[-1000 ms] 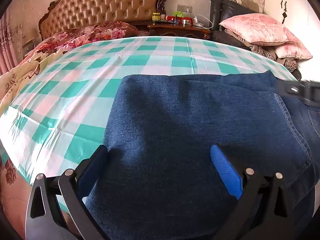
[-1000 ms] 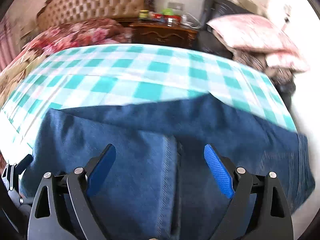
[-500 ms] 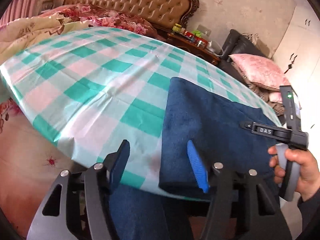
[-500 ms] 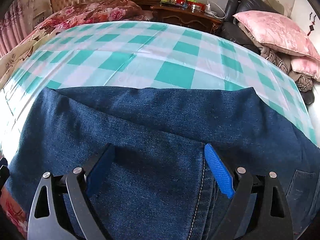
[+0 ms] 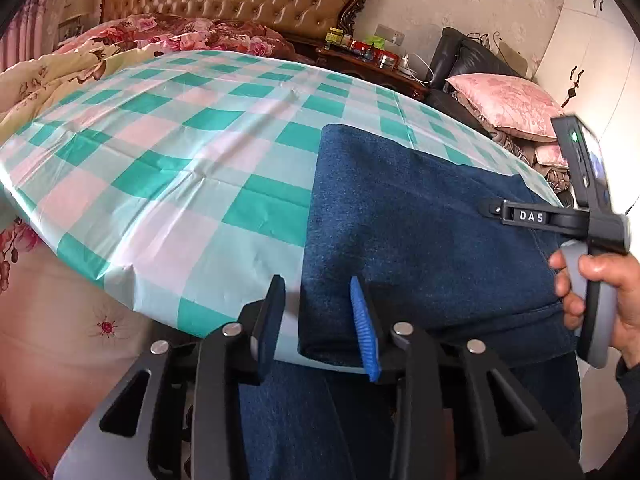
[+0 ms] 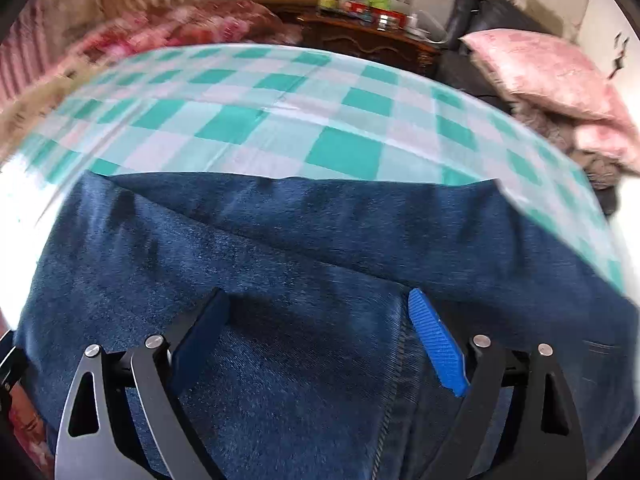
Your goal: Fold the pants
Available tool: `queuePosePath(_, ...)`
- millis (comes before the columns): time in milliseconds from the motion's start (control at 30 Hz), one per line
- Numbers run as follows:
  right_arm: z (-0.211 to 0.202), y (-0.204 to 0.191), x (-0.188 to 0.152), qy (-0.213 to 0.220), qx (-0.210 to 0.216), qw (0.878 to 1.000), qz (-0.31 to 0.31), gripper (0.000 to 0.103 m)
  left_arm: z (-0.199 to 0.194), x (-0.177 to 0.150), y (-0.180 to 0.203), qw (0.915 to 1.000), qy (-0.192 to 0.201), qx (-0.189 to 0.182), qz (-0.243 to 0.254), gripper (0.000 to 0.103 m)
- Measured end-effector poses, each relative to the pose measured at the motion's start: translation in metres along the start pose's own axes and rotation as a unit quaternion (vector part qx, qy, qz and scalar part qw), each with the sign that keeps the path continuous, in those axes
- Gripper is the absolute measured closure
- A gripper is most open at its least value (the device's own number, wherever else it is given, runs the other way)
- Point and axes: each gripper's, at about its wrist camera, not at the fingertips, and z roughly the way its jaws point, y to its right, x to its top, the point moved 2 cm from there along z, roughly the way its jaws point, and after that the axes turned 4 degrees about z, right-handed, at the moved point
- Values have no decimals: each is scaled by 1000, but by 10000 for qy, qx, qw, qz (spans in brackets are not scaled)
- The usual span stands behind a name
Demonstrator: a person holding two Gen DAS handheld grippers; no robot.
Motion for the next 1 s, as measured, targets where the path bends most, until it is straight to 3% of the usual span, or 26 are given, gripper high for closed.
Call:
queuePosePath(100, -27, -43, 13, 278, 789, 9953, -489, 16, 0, -1, 0, 10000, 20, 15, 20, 70)
queuePosePath(167, -36, -84, 19, 297, 1430, 9853, -885, 16, 1, 0, 0, 10000, 19, 33, 16, 70)
queuePosePath(200, -37, -95, 20, 309, 1528, 9826, -1006, 16, 0, 0, 0, 10000, 14, 37, 12, 70)
queuePosePath(300, -21, -135, 27, 360, 1250, 9799, -1513, 16, 1, 0, 1, 10000, 14, 57, -9, 70)
queuePosePath(367, 6, -145, 28, -4, 1020, 9820, -1589, 16, 1, 0, 0, 10000, 9, 58, -58, 70)
queuePosePath(467, 17, -136, 26, -32, 1195, 9846, -1276, 11, -2, -1, -2, 9997, -9, -10, -240, 70)
queuePosePath(767, 16, -135, 21, 151, 1194, 9849, -1242, 11, -9, -10, -4, 9983, -59, -267, -519, 72)
queuePosePath(1000, 17, -134, 19, 207, 1228, 9851, -1188, 10, -13, -7, -9, 9951, -69, -509, -846, 84)
